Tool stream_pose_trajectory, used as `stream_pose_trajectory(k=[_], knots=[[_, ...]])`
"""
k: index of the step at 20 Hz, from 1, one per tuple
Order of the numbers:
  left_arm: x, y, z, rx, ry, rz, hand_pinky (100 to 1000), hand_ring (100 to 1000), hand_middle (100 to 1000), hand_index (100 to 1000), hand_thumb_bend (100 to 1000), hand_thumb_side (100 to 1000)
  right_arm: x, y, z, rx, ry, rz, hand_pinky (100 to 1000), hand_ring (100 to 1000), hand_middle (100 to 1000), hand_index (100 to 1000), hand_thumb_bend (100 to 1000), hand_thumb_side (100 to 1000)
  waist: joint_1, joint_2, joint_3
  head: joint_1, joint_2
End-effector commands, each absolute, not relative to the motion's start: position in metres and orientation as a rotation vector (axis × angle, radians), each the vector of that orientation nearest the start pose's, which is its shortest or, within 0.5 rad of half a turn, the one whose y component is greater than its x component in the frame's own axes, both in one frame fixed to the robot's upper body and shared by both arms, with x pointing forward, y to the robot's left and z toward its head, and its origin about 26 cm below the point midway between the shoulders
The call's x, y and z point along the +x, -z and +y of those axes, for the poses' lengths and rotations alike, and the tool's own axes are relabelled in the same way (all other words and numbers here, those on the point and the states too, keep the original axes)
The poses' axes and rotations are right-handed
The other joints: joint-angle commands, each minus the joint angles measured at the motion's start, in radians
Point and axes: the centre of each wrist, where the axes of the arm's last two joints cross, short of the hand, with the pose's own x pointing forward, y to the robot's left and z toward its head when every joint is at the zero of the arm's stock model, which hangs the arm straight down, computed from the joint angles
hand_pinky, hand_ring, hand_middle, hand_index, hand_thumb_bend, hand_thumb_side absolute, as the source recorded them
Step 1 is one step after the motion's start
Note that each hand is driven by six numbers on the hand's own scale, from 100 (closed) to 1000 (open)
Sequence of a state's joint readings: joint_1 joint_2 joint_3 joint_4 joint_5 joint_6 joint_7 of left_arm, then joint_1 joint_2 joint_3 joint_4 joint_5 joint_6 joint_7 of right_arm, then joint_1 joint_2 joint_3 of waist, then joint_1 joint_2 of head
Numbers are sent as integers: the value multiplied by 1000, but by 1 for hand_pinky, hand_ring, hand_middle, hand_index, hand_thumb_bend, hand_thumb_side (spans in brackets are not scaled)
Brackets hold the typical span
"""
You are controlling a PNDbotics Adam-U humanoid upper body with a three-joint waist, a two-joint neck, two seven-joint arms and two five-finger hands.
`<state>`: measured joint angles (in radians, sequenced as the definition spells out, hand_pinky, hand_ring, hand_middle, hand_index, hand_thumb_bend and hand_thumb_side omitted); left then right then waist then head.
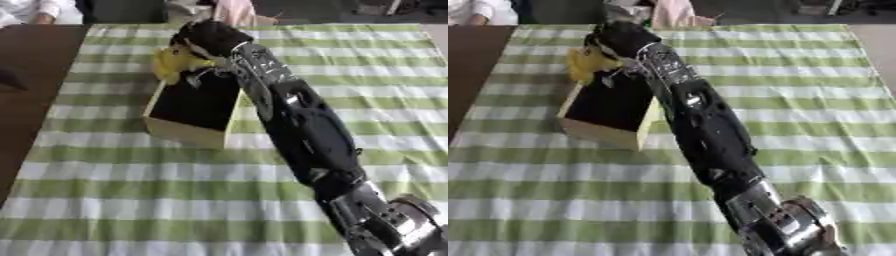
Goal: Pick up objects on the table and place them in the box.
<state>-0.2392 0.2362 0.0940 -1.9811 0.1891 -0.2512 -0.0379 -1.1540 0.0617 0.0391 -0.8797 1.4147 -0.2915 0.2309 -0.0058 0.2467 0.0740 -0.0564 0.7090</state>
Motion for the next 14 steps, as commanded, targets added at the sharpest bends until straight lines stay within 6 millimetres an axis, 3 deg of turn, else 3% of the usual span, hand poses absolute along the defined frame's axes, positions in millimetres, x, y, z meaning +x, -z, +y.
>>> stream_pose_trajectory(k=[1, 10, 14], knots=[[294, -186, 276, -56, 177, -2493, 458, 1000, 909, 687, 100, 758, 475, -234, -55, 1379, 2314, 2388, 755, 611, 624, 804, 100, 157, 10, -13, 1, -5, -12], [294, -185, 276, -60, 174, -2490, 458, 1000, 912, 687, 100, 761, 482, -214, -64, 1475, 2395, 2339, 787, 631, 639, 812, 100, 188, 13, -9, 0, -9, -16], [294, -185, 276, -59, 173, -2488, 458, 1000, 912, 687, 100, 760, 482, -209, -62, 1444, 2441, 2267, 861, 743, 720, 836, 100, 244, 15, -9, 0, -8, -15]])
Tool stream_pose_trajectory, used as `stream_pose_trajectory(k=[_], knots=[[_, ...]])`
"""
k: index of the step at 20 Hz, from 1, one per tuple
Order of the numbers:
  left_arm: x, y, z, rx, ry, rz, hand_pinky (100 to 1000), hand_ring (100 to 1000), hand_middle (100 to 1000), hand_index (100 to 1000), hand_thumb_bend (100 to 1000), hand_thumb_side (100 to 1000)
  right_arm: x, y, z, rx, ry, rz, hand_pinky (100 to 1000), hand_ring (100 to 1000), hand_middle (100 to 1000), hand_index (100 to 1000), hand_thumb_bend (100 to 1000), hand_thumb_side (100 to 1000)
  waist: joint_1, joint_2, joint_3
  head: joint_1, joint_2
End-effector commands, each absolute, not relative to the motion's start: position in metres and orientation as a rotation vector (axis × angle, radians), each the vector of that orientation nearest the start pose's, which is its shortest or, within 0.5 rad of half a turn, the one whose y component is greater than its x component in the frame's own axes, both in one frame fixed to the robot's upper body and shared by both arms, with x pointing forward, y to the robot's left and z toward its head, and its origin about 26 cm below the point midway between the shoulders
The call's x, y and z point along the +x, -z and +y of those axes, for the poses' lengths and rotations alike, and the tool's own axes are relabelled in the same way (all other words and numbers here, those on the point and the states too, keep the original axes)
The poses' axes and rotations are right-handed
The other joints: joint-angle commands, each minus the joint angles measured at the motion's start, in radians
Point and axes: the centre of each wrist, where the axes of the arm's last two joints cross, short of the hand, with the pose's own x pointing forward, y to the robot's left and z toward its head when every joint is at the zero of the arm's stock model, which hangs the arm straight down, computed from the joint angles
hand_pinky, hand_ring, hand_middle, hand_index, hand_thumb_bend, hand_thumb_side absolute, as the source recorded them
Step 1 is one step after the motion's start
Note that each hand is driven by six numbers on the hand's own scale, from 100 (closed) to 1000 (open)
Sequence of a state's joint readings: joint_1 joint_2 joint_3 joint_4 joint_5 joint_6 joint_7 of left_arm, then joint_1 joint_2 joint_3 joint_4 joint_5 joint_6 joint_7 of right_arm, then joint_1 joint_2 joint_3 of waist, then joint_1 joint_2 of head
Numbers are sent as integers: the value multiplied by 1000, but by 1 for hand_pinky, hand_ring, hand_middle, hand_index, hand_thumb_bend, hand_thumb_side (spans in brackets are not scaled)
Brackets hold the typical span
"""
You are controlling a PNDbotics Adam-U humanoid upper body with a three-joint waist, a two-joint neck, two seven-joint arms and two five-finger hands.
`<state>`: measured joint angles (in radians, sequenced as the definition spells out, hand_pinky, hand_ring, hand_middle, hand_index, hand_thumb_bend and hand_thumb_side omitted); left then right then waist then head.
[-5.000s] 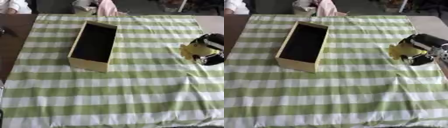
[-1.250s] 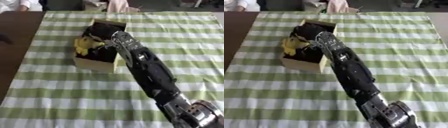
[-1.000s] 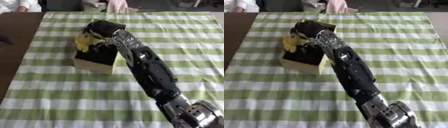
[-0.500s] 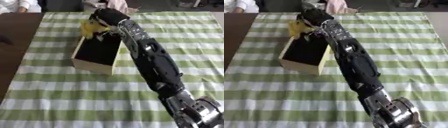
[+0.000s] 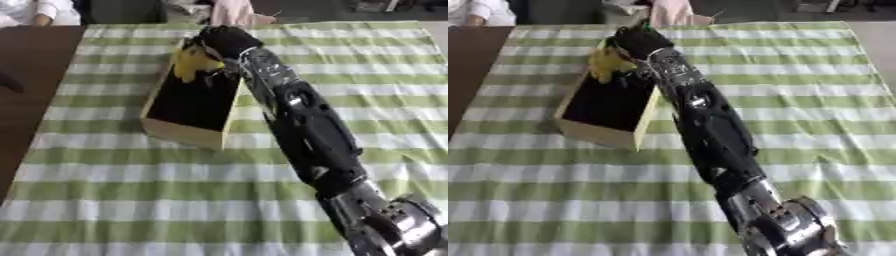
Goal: Pick up objects on the table and place them in the box.
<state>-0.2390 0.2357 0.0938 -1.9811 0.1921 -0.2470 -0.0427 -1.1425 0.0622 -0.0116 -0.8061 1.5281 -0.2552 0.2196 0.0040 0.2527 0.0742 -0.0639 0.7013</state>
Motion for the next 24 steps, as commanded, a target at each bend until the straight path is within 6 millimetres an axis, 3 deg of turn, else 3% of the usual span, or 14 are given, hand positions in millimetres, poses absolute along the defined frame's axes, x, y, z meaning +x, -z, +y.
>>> stream_pose_trajectory(k=[1, 2, 5, 8, 11, 17, 24], knots=[[294, -185, 276, -58, 172, -2488, 459, 1000, 912, 687, 100, 761, 481, -209, -62, -1062, -1800, -1649, 880, 770, 742, 852, 100, 266, 5, -15, 0, 0, -7], [294, -185, 276, -58, 173, -2488, 458, 1000, 912, 687, 100, 761, 481, -210, -62, -1073, -1815, -1639, 896, 791, 755, 860, 100, 274, 5, -15, -1, 0, -6], [294, -185, 276, -60, 174, -2487, 459, 1000, 913, 687, 100, 761, 481, -213, -61, -1127, -1849, -1595, 942, 866, 800, 884, 245, 370, 4, -15, -1, 1, -5], [294, -185, 276, -60, 175, -2486, 459, 1000, 913, 687, 100, 762, 480, -216, -59, -1178, -1888, -1543, 988, 905, 827, 892, 333, 420, 4, -15, 0, 0, -4], [294, -185, 276, -60, 175, -2485, 459, 1000, 913, 688, 100, 761, 479, -220, -59, -1232, -1911, -1516, 996, 909, 830, 891, 356, 435, 4, -15, -1, 1, -3], [294, -184, 276, -62, 174, -2483, 460, 1000, 913, 688, 100, 760, 475, -232, -58, -1306, -1871, -1579, 960, 876, 808, 883, 286, 411, 5, -18, -2, 2, -1], [294, -184, 276, -62, 176, -2483, 461, 1000, 914, 688, 100, 759, 464, -272, -65, -1350, -1694, -1763, 914, 850, 792, 880, 171, 406, 3, -19, -3, 5, 3]])
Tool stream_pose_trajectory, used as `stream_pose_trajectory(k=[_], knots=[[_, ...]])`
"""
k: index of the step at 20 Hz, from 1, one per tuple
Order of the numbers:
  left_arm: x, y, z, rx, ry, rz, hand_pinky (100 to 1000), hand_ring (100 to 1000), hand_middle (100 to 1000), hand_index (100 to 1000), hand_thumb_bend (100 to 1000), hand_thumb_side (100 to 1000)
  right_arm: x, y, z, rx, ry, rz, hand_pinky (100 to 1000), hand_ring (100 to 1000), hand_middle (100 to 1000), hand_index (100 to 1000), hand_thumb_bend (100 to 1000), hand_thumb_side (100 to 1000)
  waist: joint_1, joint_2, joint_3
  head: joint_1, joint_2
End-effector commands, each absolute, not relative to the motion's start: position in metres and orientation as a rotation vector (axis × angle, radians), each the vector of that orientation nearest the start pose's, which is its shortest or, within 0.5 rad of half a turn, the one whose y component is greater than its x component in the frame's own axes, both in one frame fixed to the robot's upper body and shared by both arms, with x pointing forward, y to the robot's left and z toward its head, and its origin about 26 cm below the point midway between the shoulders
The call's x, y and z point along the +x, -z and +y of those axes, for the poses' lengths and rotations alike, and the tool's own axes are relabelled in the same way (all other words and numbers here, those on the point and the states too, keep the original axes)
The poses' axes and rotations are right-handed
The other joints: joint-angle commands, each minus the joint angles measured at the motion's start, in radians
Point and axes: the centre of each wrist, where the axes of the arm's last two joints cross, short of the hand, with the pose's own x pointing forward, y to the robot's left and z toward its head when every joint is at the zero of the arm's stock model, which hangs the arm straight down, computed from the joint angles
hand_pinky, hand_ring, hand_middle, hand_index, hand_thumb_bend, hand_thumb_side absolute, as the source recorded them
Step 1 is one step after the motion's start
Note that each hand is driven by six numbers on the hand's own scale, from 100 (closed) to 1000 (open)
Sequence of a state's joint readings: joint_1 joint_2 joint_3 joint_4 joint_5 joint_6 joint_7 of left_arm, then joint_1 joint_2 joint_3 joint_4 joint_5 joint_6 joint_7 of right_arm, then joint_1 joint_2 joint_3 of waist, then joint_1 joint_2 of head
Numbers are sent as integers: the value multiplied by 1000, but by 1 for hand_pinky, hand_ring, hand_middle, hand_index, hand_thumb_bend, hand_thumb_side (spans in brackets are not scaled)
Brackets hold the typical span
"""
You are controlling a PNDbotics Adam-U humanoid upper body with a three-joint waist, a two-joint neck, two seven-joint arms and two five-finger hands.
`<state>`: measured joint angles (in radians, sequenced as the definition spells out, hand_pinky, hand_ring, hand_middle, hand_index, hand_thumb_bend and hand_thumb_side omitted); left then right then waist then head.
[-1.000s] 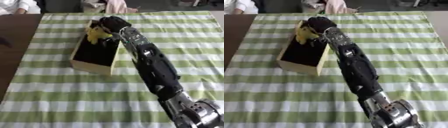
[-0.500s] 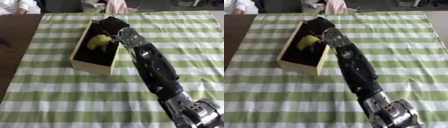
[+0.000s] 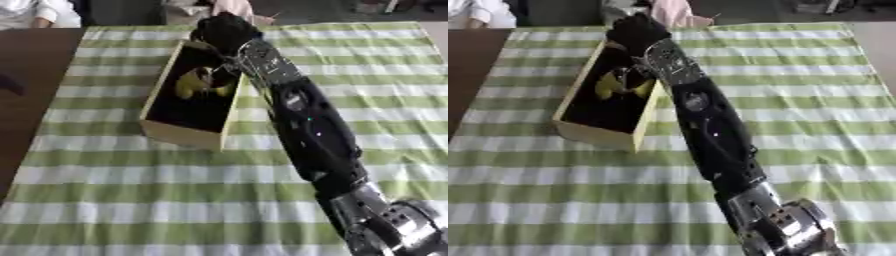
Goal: Pick up objects on the table and place them in the box.
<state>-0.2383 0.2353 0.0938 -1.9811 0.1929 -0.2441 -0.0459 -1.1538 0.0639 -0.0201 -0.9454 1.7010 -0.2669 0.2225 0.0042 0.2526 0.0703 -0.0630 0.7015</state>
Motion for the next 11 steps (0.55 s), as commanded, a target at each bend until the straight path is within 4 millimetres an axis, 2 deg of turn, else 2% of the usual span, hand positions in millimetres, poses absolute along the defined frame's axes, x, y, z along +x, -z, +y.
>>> stream_pose_trajectory(k=[1, 8, 11], knots=[[294, -184, 276, -63, 176, -2483, 461, 1000, 914, 688, 100, 759, 462, -277, -66, 1687, 2091, 2226, 907, 846, 790, 880, 159, 403, 3, -20, 0, 4, 3], [294, -184, 276, -63, 176, -2481, 463, 1000, 914, 688, 100, 758, 449, -312, -82, 1683, 1959, 2333, 884, 832, 781, 877, 144, 393, 2, -25, -4, 8, 3], [294, -184, 276, -60, 175, -2480, 463, 1000, 914, 688, 100, 757, 442, -327, -92, 1702, 1853, 2393, 842, 807, 763, 869, 100, 347, 2, -27, -6, 10, 1]])
